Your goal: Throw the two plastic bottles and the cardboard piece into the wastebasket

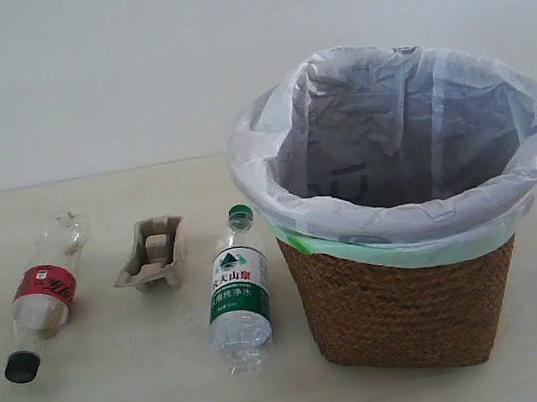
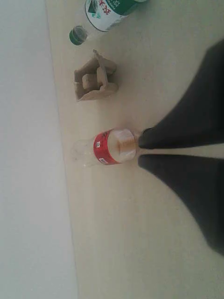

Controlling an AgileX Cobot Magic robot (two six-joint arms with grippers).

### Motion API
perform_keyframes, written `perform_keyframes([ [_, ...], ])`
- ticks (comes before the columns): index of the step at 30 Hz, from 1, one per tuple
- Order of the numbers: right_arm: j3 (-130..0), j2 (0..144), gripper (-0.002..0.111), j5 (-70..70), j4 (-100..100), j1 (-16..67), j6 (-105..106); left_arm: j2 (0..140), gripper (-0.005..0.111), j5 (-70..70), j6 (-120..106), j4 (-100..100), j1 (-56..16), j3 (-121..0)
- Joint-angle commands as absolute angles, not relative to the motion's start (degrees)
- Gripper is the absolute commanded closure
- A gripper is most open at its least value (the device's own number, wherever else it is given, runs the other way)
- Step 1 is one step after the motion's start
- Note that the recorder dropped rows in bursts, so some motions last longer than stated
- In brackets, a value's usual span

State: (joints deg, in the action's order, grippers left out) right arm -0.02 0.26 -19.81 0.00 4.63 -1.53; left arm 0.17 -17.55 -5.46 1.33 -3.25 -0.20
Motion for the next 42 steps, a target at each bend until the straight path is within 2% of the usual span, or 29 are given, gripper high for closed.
perform_keyframes([
  [1, 0.0, 0.0, 0.108, -19.51, 0.0, 4.28, -1.27, 0.0, 0.103, -17.47, -4.9, 1.48, -3.06, 0.0],
  [15, 0.0, 0.0, 0.108, -19.51, 0.0, 4.28, -1.27, 0.0, 0.103, -14.92, -6.79, 1.48, -3.06, 0.0],
  [17, 0.0, 0.0, 0.108, -19.51, 0.0, 4.28, -1.27, 0.0, 0.103, -10.24, -8.24, 1.61, -3.06, 0.0],
  [22, 0.0, 0.0, 0.108, -19.51, 0.0, 4.28, -1.27, 0.0, 0.103, 13.09, -0.56, 8.31, -3.06, 0.0],
  [23, 0.0, 0.0, 0.108, -19.51, 0.0, 4.28, -1.27, 0.0, 0.103, 20.33, 5.4, 8.31, -3.06, 0.0],
  [25, 0.0, 0.0, 0.108, -19.51, 0.0, 4.28, -1.27, 0.0, 0.103, 25.48, 13.19, 8.31, -3.06, 0.0],
  [31, 0.0, 0.0, 0.108, -19.51, 0.0, 4.28, -1.27, 0.0, 0.103, 32.6, 32.23, 6.71, -3.06, 0.0],
  [37, 0.0, 0.0, 0.108, -19.51, 0.0, 4.28, -1.27, 0.0, 0.103, 38.25, 32.61, 6.81, -3.06, 0.0],
  [42, 0.0, 0.0, 0.108, -19.51, 0.0, 4.28, -1.27, 1.49, 0.103, 34.3, 27.57, 6.81, -3.06, -7.71],
])
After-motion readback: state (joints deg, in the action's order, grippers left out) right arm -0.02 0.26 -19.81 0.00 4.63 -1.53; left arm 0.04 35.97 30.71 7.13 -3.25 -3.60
